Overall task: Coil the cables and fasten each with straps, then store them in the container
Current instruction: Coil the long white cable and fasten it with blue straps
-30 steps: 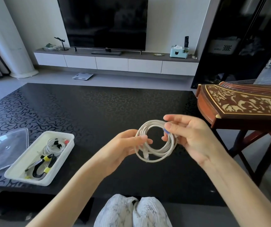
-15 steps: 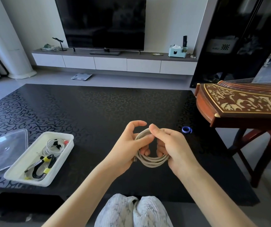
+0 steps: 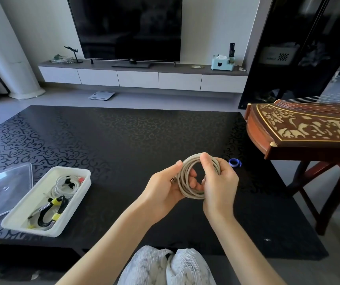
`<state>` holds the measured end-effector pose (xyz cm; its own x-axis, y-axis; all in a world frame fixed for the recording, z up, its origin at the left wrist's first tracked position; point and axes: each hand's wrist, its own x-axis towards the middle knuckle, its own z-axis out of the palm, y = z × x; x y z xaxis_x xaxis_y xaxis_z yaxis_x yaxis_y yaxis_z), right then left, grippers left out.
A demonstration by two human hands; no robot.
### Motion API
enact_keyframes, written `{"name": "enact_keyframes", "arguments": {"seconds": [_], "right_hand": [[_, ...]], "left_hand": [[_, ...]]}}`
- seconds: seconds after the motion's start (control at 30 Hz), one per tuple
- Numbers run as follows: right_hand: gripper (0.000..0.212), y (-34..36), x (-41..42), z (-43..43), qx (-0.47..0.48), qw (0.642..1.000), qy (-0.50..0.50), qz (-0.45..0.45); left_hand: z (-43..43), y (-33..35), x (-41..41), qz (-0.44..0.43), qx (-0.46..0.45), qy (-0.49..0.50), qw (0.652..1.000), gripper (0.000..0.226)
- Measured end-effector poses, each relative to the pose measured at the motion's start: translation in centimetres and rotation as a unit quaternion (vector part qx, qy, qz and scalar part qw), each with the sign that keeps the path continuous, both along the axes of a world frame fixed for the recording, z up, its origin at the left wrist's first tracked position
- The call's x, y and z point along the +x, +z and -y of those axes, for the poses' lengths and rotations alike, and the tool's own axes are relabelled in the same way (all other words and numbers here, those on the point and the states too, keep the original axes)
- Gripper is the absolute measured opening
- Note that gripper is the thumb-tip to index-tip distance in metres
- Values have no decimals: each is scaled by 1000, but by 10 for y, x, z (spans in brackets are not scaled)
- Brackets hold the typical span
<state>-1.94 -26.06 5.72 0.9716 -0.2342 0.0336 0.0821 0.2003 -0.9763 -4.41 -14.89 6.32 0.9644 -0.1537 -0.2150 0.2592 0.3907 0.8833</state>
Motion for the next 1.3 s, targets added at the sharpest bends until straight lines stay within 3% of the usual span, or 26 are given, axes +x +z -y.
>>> {"name": "enact_keyframes", "arguments": {"seconds": [0.07,0.13,0.27,0.3,0.33,0.37,0.4,0.43,0.5,0.53,0.6,0.7,0.83,0.87,0.9,0.97,1.03,1.1,1.17,1.2,1.3], "right_hand": [[21,-13,4,-5,-87,991,-69,73],[24,-27,11,-8,-126,984,-94,88],[44,-55,48,14,-53,994,80,-46],[45,-64,61,27,-62,991,95,-77],[40,-74,76,41,-130,985,71,-86],[32,-86,93,57,-257,963,18,-75],[24,-95,110,73,-403,913,-35,-56],[16,-103,125,86,-530,845,-66,-39],[22,-113,155,104,-683,728,-54,-19],[24,-116,169,108,-733,680,-29,-12],[28,-122,192,109,-788,615,15,20],[33,-132,214,105,-816,576,45,7],[17,-142,231,101,-800,597,28,-54],[15,-142,231,99,-782,619,30,-61],[13,-139,229,97,-749,658,37,-64],[11,-123,216,90,-627,775,62,-50],[17,-92,189,82,-428,896,111,-40],[25,-57,151,72,-179,961,202,-50],[30,-35,117,68,63,953,283,-82],[29,-26,104,66,137,938,303,-94],[17,-11,78,60,244,901,339,-118]], "left_hand": [[5,-3,5,-2,-20,10,1000,37],[10,-9,14,-8,-27,31,999,33],[8,-26,40,-6,16,99,995,34],[3,-29,47,-3,35,110,993,35],[-2,-31,52,2,62,117,991,36],[-5,-34,57,8,97,118,988,36],[-8,-36,61,14,138,117,983,37],[-10,-37,63,20,179,118,977,38],[-11,-41,67,32,237,120,964,40],[-10,-43,69,36,249,119,961,41],[-8,-47,71,40,256,117,959,42],[-6,-52,69,38,301,104,947,42],[-8,-57,65,37,352,110,929,42],[-10,-56,64,33,352,115,928,42],[-12,-55,64,28,348,118,930,42],[-16,-52,64,18,333,122,935,41],[-20,-50,63,11,314,127,941,34],[-23,-47,60,8,295,132,946,31],[-23,-43,55,10,273,129,953,30],[-22,-40,52,15,266,122,956,29],[-13,-31,42,40,263,68,961,21]]}}
